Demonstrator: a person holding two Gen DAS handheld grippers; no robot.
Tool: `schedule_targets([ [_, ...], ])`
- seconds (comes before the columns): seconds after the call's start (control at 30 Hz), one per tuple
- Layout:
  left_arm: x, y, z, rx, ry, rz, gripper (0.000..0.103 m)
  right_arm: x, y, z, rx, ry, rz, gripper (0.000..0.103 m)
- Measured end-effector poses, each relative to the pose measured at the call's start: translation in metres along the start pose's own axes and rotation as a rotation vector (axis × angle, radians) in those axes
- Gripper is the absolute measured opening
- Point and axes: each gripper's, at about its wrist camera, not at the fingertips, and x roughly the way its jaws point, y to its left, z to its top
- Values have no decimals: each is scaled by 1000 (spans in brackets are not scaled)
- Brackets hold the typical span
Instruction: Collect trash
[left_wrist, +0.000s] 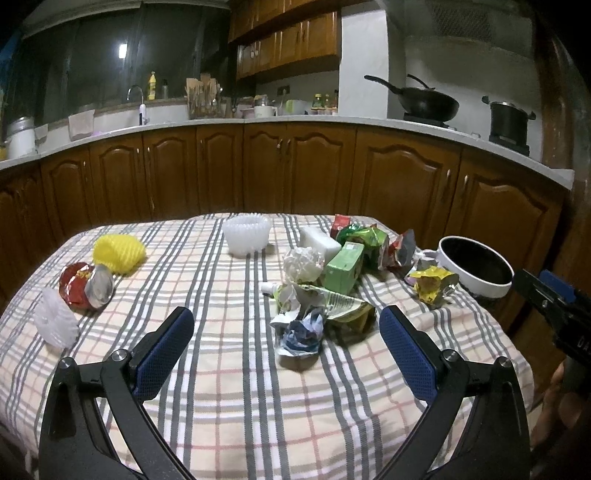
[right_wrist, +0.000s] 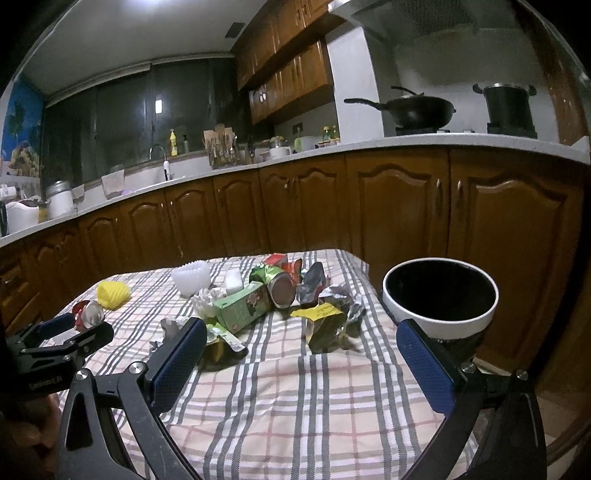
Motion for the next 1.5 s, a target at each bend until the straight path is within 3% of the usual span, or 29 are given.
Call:
schedule_targets([
  [0.73, 69, 14, 4, -57, 187, -25, 102, 74, -36, 7, 105, 195, 57, 102],
  [0.87, 86, 20, 5, -64, 231, -31, 94, 96, -39, 10, 112, 232, 53, 95],
  [1.1, 108, 22, 3, -66, 296, -57, 80, 133, -49, 9, 122, 304, 36, 95],
  [1.2, 117, 21, 0, -62, 326, -78, 65, 144, -51, 6, 121, 331, 44, 81],
  [1.3, 123, 19, -2, -58, 348, -101, 48, 149, -53, 2, 135, 354, 74, 57],
  [1.33, 124, 18, -3, -56, 353, -108, 44, 148, -53, 1, 134, 357, 82, 45],
  [1.4, 124, 16, -4, -42, 352, -114, 32, 146, -50, 0, 127, 358, 88, 34],
  [1.43, 122, 14, -3, -31, 343, -113, 28, 144, -49, -1, 125, 355, 98, 22],
  [1.5, 119, 14, -1, -27, 333, -122, 19, 138, -45, -1, 124, 350, 112, 18],
])
